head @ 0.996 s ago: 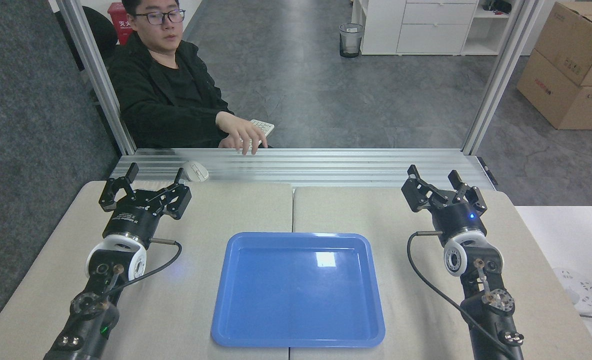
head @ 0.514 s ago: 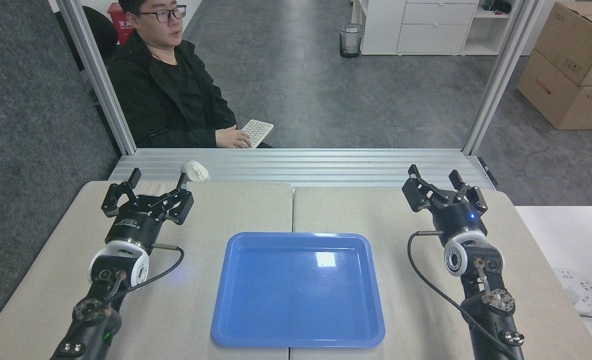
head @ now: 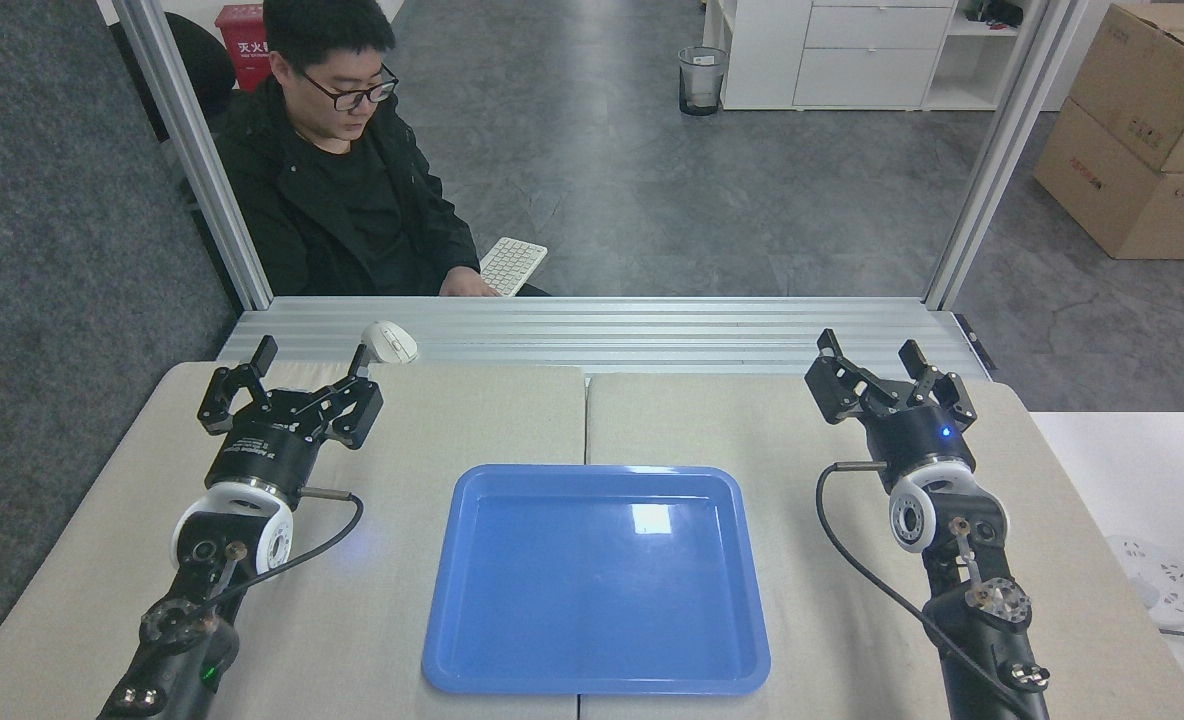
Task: Pick up switch part and place in tray
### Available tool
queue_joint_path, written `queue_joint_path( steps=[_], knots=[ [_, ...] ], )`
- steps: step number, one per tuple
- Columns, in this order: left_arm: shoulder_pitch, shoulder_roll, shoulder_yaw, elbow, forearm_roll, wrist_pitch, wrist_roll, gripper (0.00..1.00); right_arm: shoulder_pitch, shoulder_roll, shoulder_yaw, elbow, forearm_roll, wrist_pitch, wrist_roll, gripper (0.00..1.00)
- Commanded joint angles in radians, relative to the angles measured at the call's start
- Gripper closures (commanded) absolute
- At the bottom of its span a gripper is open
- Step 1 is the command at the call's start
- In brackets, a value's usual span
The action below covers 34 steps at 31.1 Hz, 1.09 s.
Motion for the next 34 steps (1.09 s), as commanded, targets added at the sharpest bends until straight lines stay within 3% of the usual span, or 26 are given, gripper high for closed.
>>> queue_joint_path(
  steps=[1, 5, 34],
  knots=[
    [0.009, 0.013, 0.010, -0.003, -0.002, -0.003, 0.024, 0.00, 0.000, 0.004, -0.003, 0.000, 0.000, 0.000, 0.001, 0.00],
    [0.013, 0.025, 0.010, -0.004, -0.002, -0.003, 0.104, 0.00, 0.000, 0.005, -0.003, 0.000, 0.000, 0.000, 0.001, 0.00],
    [0.015, 0.045, 0.020, 0.024, -0.008, 0.012, 0.107, 0.00, 0.000, 0.008, -0.006, 0.000, 0.001, -0.001, 0.003, 0.00]
  ],
)
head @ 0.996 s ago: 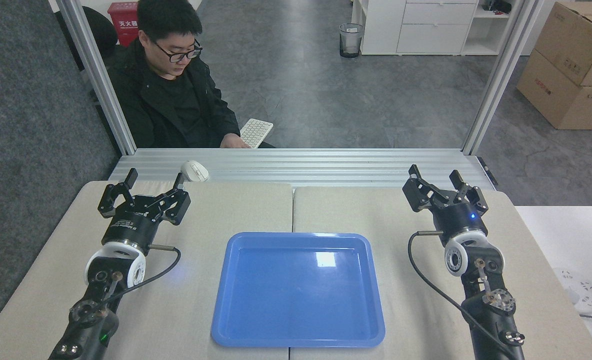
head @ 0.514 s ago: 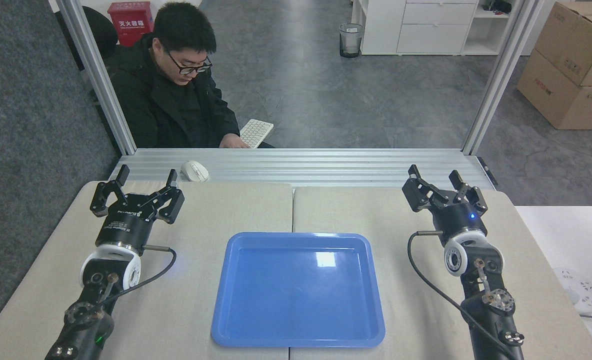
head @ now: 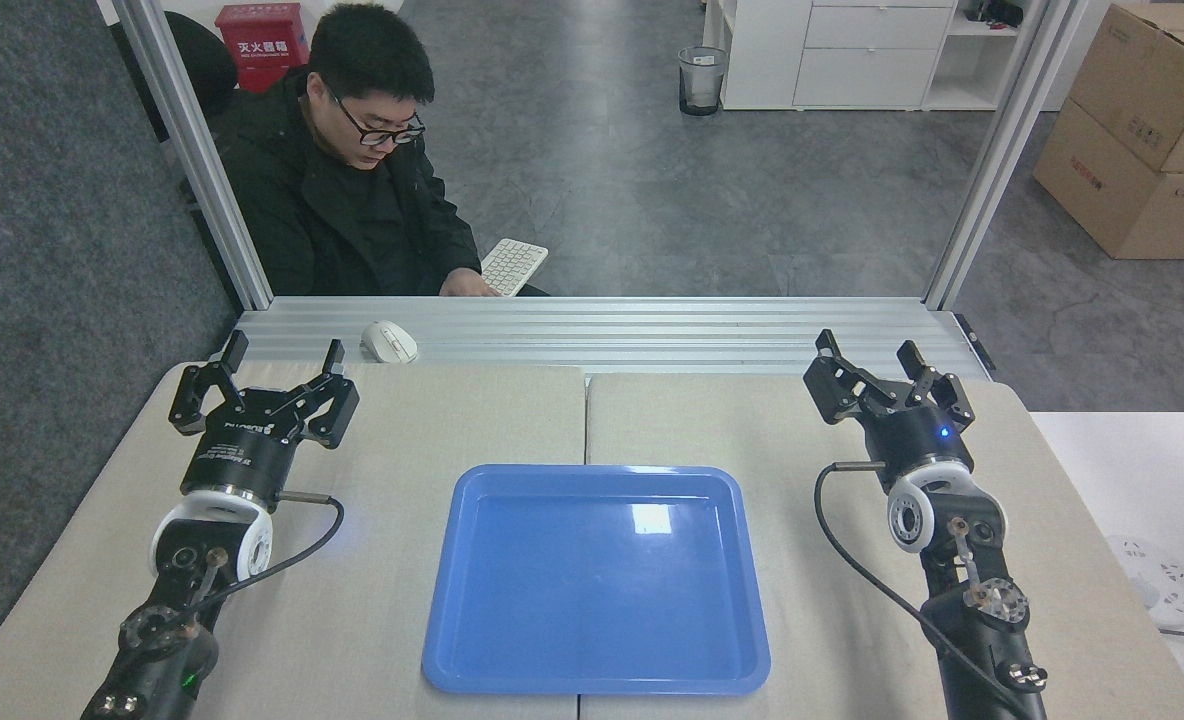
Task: Pick up switch part and place in tray
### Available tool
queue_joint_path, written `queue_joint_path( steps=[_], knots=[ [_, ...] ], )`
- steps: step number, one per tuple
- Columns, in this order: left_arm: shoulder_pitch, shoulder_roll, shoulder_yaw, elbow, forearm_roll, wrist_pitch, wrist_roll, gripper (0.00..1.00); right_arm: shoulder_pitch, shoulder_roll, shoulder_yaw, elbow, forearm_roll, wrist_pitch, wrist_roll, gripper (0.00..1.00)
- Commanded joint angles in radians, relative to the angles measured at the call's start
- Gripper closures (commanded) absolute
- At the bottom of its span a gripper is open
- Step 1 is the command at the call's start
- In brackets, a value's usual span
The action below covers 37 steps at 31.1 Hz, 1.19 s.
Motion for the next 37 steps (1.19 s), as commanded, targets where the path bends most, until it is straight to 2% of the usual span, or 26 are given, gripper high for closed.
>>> queue_joint_path(
  steps=[1, 25, 32, 37],
  knots=[
    [0.002, 0.019, 0.007, 0.016, -0.001, 0.000, -0.001, 0.00, 0.000, 0.003, -0.002, 0.000, 0.001, -0.001, 0.001, 0.00],
    [0.073, 0.019, 0.021, 0.029, 0.003, -0.001, 0.016, 0.00, 0.000, 0.006, -0.003, 0.000, 0.001, -0.001, 0.001, 0.00],
    [0.150, 0.019, 0.047, 0.029, 0.003, 0.000, 0.017, 0.00, 0.000, 0.006, -0.003, 0.000, 0.001, -0.001, -0.001, 0.00],
    [0.217, 0.019, 0.120, 0.035, 0.000, -0.004, 0.031, 0.00, 0.000, 0.006, -0.003, 0.000, 0.001, -0.001, -0.001, 0.00]
  ],
)
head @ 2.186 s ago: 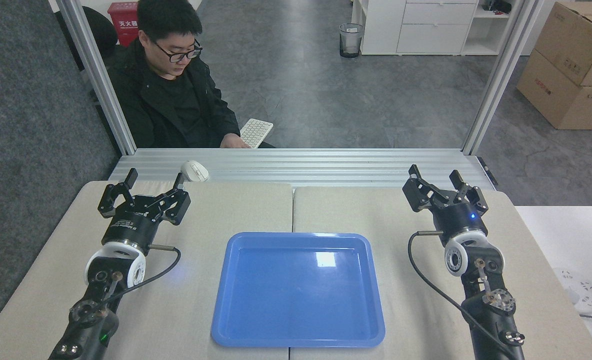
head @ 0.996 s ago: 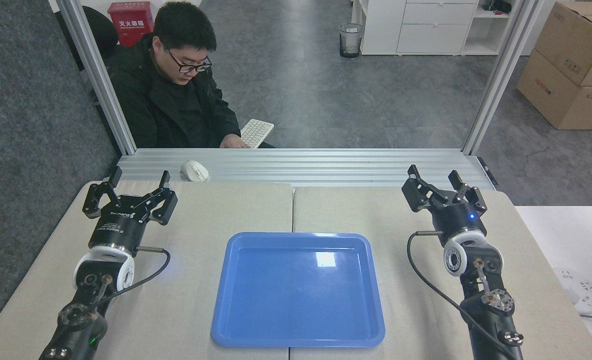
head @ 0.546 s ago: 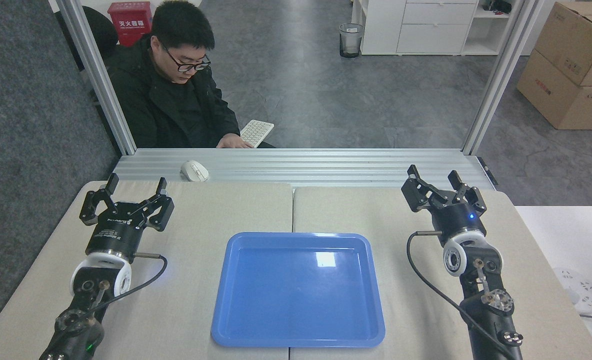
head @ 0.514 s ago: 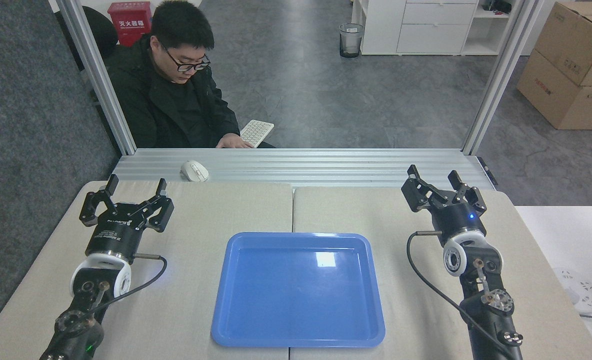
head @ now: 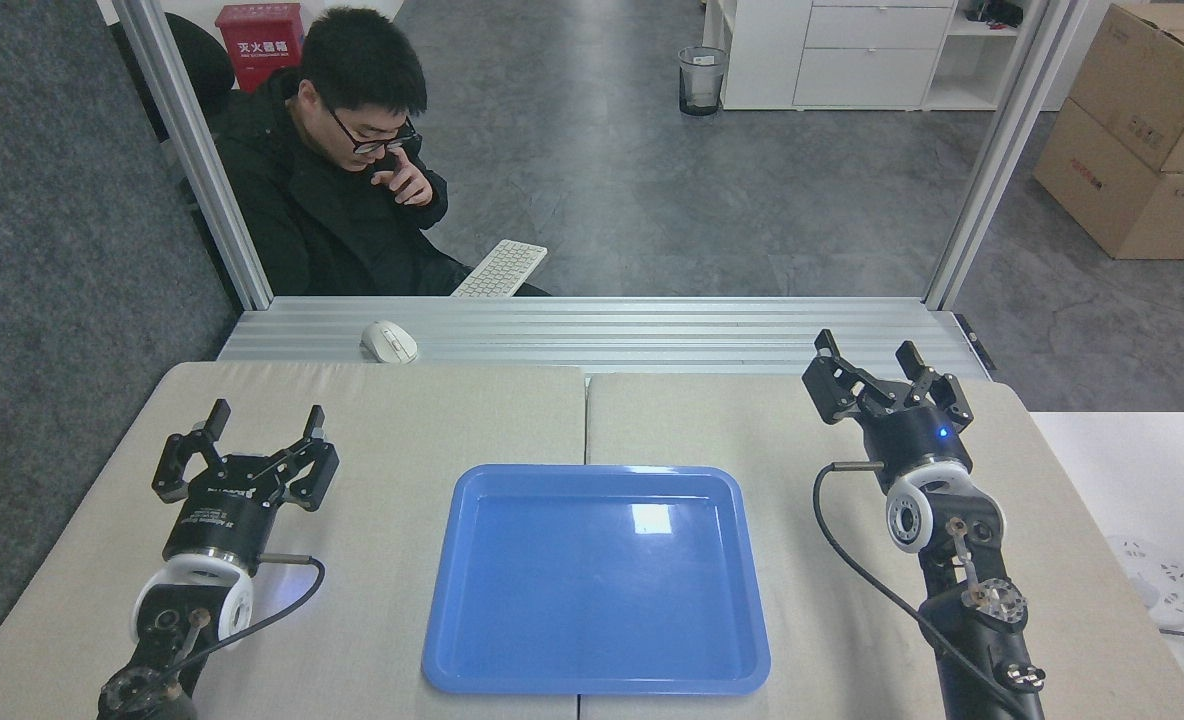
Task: Pick up switch part and place in tray
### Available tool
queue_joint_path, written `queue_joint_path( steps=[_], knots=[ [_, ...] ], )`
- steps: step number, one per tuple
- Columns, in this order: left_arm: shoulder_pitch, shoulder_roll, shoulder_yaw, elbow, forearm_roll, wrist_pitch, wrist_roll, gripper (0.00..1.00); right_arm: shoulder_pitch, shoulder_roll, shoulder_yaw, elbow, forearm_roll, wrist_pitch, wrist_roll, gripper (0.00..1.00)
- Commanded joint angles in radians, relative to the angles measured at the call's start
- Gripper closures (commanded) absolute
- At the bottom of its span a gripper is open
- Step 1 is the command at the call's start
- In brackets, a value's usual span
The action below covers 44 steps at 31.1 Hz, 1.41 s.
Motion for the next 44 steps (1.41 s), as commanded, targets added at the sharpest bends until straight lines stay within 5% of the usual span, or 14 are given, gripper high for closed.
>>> queue_joint_path(
  steps=[1, 12, 44],
  knots=[
    [0.106, 0.002, 0.096, 0.011, -0.002, -0.003, 0.014, 0.00, 0.000, 0.001, -0.001, 0.000, 0.000, 0.000, 0.001, 0.00],
    [0.243, -0.001, 0.126, 0.016, -0.017, -0.014, 0.063, 0.00, 0.000, -0.001, -0.001, 0.000, 0.000, 0.000, -0.001, 0.00],
    [0.179, 0.024, 0.069, 0.229, -0.063, -0.017, 0.063, 0.00, 0.000, 0.001, -0.014, 0.000, -0.002, -0.001, 0.001, 0.00]
  ],
)
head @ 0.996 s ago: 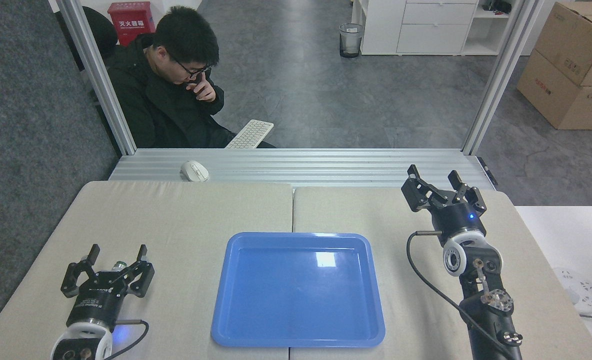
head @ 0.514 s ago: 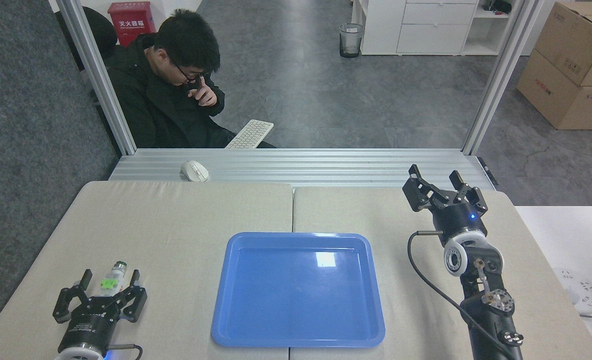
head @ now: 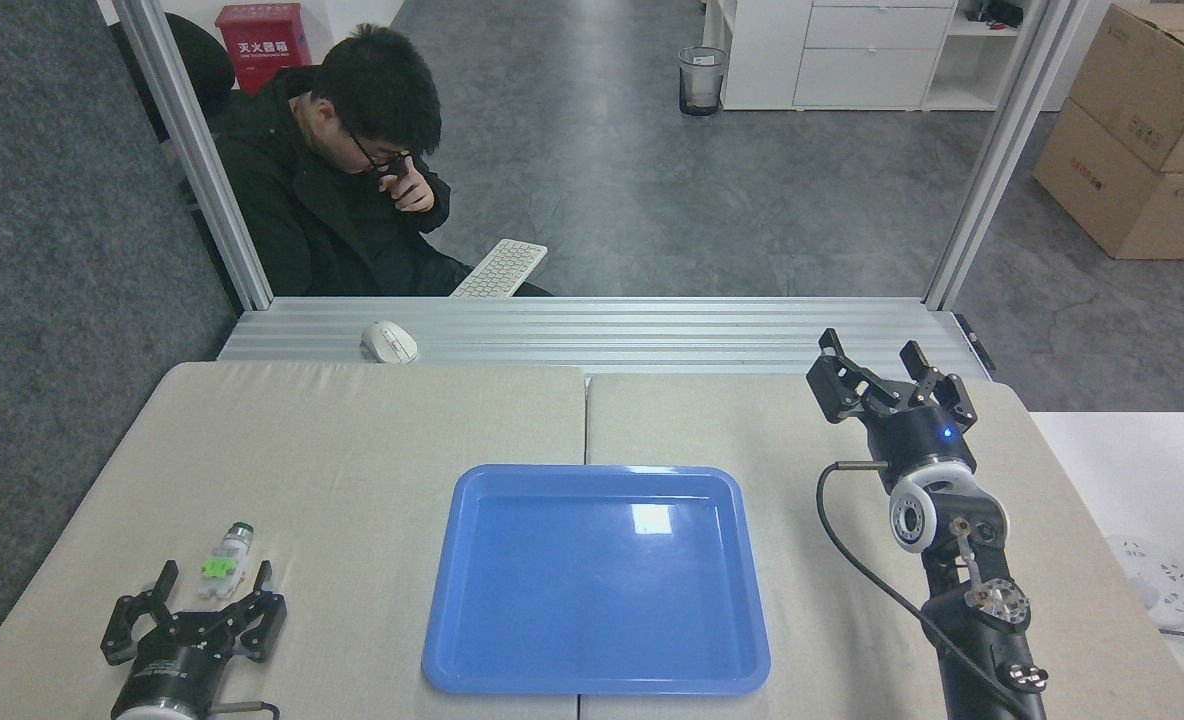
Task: Pick up switch part and place in tray
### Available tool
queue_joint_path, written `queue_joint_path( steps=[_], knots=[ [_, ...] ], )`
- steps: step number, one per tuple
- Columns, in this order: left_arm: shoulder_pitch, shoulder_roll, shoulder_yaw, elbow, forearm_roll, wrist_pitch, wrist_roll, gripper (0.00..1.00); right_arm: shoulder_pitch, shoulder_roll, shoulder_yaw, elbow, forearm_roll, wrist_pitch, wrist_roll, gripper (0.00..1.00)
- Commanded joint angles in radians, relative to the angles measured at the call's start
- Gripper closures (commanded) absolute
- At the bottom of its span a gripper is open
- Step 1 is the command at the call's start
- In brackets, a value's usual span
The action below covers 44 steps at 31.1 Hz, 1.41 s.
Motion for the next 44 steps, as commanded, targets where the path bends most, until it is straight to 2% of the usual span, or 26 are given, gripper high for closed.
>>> queue_joint_path(
  steps=[1, 12, 22, 37, 38, 44],
  knots=[
    [-0.030, 0.015, -0.021, 0.089, -0.003, 0.000, 0.000, 0.00, 0.000, 0.000, -0.003, 0.000, 0.000, 0.000, 0.000, 0.00],
    [-0.031, 0.015, -0.035, 0.092, -0.003, -0.030, 0.000, 0.00, 0.000, 0.000, -0.003, 0.000, 0.000, 0.000, 0.000, 0.00],
    [-0.048, 0.015, -0.052, 0.150, -0.004, -0.032, 0.000, 0.00, 0.000, 0.000, -0.003, 0.000, 0.000, 0.000, 0.000, 0.00],
    [-0.125, 0.047, -0.130, 0.212, -0.004, -0.032, -0.002, 0.00, 0.000, -0.001, -0.001, 0.000, 0.000, 0.002, 0.002, 0.00],
    [-0.125, 0.047, -0.130, 0.212, -0.003, -0.032, -0.002, 0.02, 0.000, -0.001, -0.001, 0.000, 0.000, 0.002, 0.002, 0.00],
    [-0.122, 0.045, -0.144, 0.248, -0.003, -0.043, -0.002, 0.30, 0.000, -0.001, -0.001, 0.000, 0.000, 0.002, 0.002, 0.00]
  ],
)
